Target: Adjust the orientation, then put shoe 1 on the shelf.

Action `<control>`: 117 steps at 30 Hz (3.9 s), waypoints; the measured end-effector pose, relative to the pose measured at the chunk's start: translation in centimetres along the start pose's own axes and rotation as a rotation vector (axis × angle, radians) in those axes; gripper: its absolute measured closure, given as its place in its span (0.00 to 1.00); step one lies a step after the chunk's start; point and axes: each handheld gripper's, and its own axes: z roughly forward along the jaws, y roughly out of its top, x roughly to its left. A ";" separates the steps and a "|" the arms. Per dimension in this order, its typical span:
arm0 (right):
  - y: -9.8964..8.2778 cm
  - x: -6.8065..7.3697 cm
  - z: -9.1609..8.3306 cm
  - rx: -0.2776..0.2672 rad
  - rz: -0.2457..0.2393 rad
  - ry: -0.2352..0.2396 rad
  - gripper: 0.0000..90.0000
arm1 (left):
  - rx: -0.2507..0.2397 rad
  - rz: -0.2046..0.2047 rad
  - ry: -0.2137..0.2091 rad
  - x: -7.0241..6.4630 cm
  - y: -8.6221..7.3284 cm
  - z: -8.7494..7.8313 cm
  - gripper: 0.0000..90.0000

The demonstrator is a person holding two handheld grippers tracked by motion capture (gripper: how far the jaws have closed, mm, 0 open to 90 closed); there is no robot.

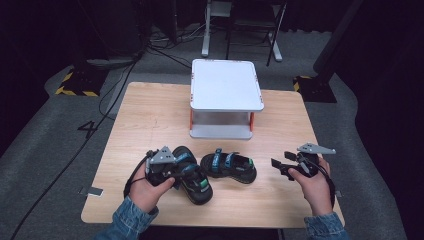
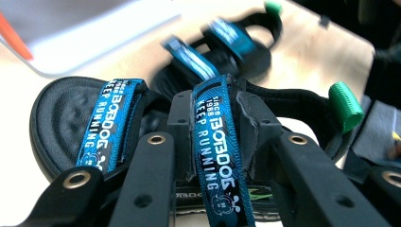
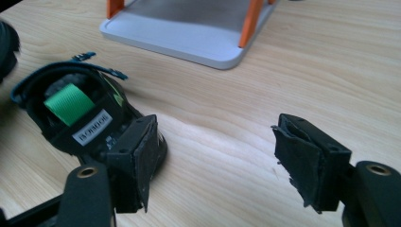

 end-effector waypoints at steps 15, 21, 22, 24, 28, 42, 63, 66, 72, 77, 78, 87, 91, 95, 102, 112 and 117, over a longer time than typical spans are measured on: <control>-3.7 -1.1 -4.1 0.000 0.075 -0.110 0.36 | -0.138 -0.020 0.003 5.9 4.4 1.7 0.77; -5.1 -1.3 -5.5 0.004 0.095 -0.144 0.36 | -0.149 -0.017 -0.041 7.3 5.5 3.2 0.77; -5.4 -1.4 -5.7 0.006 0.097 -0.150 0.36 | -0.148 -0.011 -0.044 7.4 5.6 3.4 0.77; -5.8 -1.6 -6.0 0.007 0.105 -0.161 0.36 | -0.146 -0.003 -0.050 7.6 6.0 4.0 0.77; -6.4 -1.7 -6.6 0.011 0.119 -0.180 0.36 | -0.136 0.010 -0.068 8.0 6.5 5.2 0.77; -8.4 -1.7 -8.4 0.019 0.159 -0.224 0.35 | -0.157 -0.025 -0.094 11.7 7.1 10.4 0.77; -7.3 -1.5 -7.1 0.023 0.126 -0.185 0.35 | -0.249 0.088 0.031 7.2 7.8 7.7 0.47; -7.1 -1.3 -6.7 0.026 0.123 -0.176 0.35 | -0.204 0.123 0.022 5.6 8.0 8.5 0.47; -7.3 -1.1 -6.5 0.036 0.116 -0.170 0.35 | -0.121 0.130 0.020 5.4 8.0 11.5 0.45; -7.9 -1.5 -7.2 0.037 0.134 -0.191 0.35 | -0.084 0.087 -0.031 6.1 7.9 12.1 0.68; -8.0 -1.5 -7.2 0.036 0.135 -0.193 0.35 | -0.084 0.056 -0.051 6.4 8.0 11.8 0.71; -7.7 -1.4 -6.8 0.041 0.127 -0.180 0.35 | -0.029 0.076 -0.018 7.1 7.7 8.9 0.89; -6.8 -1.3 -5.8 0.040 0.108 -0.161 0.35 | 0.001 0.072 -0.014 7.3 6.7 7.0 0.89; -5.7 -0.8 -4.4 0.046 0.079 -0.121 0.35 | 0.038 0.063 0.008 7.4 5.5 5.4 0.89; -4.1 -0.1 -2.3 0.052 0.035 -0.071 0.35 | 0.056 0.040 0.110 8.0 3.7 2.3 0.93; -3.1 0.3 -0.9 0.058 0.008 -0.038 0.35 | 0.015 -0.003 0.132 8.5 1.8 2.5 0.56; -2.6 0.4 -0.6 0.050 0.003 -0.032 0.35 | 0.022 -0.030 0.145 8.9 0.6 1.4 0.34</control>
